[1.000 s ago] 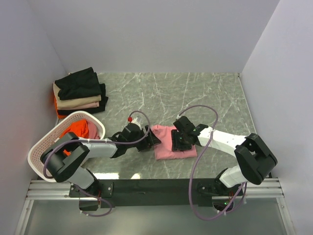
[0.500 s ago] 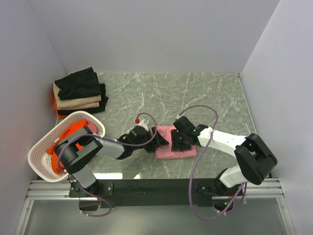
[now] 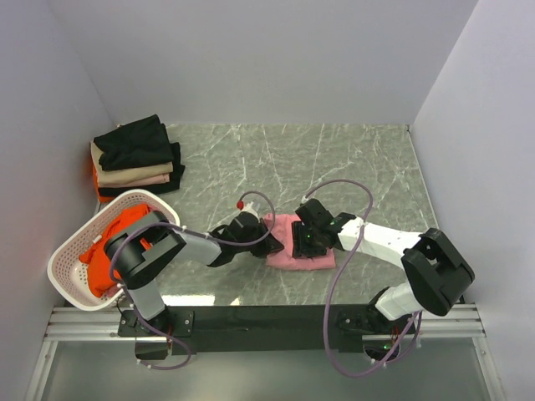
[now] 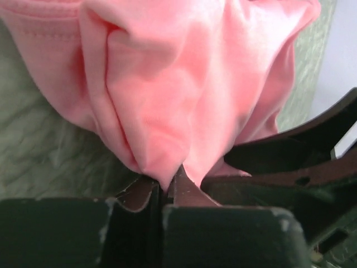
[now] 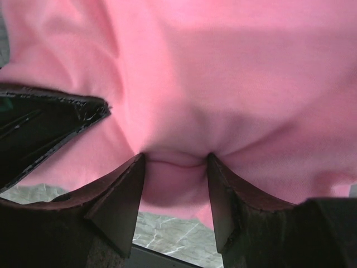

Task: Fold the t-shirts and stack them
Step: Neatly place the folded tshirt to the corner

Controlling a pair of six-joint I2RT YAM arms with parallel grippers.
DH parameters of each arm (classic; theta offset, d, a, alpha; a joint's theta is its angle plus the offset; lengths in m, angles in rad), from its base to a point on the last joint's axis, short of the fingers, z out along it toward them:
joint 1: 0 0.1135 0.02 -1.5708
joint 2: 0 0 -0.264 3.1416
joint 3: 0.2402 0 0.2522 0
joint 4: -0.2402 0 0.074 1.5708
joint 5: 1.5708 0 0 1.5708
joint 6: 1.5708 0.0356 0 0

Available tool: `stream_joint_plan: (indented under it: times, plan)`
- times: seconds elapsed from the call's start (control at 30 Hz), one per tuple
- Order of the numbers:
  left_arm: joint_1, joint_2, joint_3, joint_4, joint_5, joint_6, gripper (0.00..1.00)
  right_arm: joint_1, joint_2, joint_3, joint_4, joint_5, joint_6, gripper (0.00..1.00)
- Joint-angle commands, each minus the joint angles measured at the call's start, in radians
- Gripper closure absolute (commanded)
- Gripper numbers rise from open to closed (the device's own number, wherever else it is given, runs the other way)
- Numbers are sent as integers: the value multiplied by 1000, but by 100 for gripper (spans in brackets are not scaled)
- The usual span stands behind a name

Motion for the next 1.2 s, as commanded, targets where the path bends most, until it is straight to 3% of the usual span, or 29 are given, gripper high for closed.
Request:
stream_joint_plan:
  times: [0.0, 0.2, 0.47, 0.83, 1.17]
  plan:
    - [4, 21, 53, -183, -92, 94, 100, 17, -20, -26, -29, 5, 15, 43]
    - [90, -85, 127, -395, -146, 275, 100, 4, -83, 71, -132, 82, -25, 37]
    - [214, -146, 288, -664, -200, 528, 100, -75, -100, 247, -168, 74, -127, 34]
    - [407, -28, 610, -859, -185, 810, 100, -96, -86, 272, -111, -41, -180, 34]
    - [604, 107, 931, -946, -103, 932, 100, -99, -89, 222, -57, -82, -198, 34]
